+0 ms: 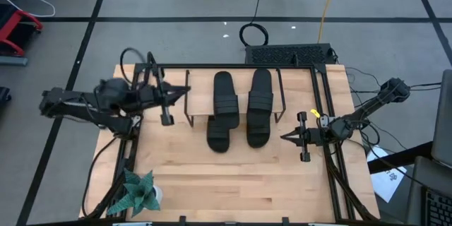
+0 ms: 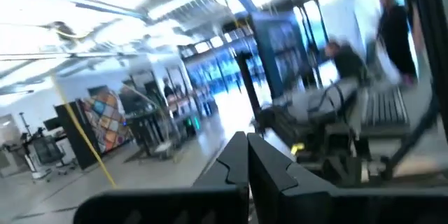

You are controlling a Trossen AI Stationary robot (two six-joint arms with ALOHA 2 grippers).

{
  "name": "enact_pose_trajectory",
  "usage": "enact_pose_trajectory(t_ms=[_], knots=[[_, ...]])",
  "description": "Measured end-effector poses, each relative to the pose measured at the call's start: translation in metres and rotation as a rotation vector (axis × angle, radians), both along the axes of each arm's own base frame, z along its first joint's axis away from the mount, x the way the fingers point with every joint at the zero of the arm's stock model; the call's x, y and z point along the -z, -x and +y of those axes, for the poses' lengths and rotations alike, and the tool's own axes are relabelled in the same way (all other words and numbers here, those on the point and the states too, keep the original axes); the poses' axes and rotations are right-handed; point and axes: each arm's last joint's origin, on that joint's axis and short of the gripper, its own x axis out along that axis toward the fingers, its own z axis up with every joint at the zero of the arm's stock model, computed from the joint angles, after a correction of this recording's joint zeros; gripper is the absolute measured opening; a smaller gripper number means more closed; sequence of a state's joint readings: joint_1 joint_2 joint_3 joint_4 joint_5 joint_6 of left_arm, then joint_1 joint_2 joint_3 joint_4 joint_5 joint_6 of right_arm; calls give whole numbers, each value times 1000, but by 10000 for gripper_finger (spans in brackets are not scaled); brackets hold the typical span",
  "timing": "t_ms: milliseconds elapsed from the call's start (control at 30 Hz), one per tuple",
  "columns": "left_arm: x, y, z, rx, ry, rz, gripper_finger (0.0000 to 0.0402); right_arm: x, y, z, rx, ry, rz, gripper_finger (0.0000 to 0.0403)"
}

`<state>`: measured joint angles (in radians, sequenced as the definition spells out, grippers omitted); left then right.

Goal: Pick and place slides into the shelf
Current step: Adjust the shelf

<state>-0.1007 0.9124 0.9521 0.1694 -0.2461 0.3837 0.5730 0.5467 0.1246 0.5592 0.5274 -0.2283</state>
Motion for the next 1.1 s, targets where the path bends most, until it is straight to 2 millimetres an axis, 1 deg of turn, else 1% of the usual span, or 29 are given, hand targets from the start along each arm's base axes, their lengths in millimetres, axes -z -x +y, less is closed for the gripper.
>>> enact_pose_trajectory(t_ms=[67,133,200,233,300,367,467,567,633,700,767,900,1000,1100], knots=[[35,6,4,-7,46,-51,0,-2,0,-2,11,-7,-20,0],[69,8,9,-20,84,-76,0,-8,0,-4,22,-18,-26,0],[102,8,14,-36,97,-55,0,-19,-2,-6,37,-30,14,0],[113,9,16,-41,102,-48,0,-26,-2,-7,47,-31,45,0],[124,11,22,-52,110,-55,0,-40,-4,-10,74,-31,102,0],[131,12,28,-71,118,-28,0,-56,-5,-13,101,-33,126,0],[138,11,31,-21,106,43,0,-77,-4,-18,115,-39,126,0],[137,16,31,-12,100,69,0,-85,-3,-21,90,-29,135,0],[136,23,32,-79,96,92,0,-86,-2,-24,114,-24,125,0],[137,32,32,-169,94,123,0,-85,-2,-28,165,-20,135,0],[139,42,31,-205,84,182,0,-81,-1,-31,203,-24,169,0],[138,57,27,-169,90,202,0,-64,-3,-35,237,-44,218,0],[138,61,26,-153,84,205,0,-50,-6,-36,223,-31,232,0],[139,62,26,-153,74,219,0,-48,-8,-38,198,-8,217,0]])
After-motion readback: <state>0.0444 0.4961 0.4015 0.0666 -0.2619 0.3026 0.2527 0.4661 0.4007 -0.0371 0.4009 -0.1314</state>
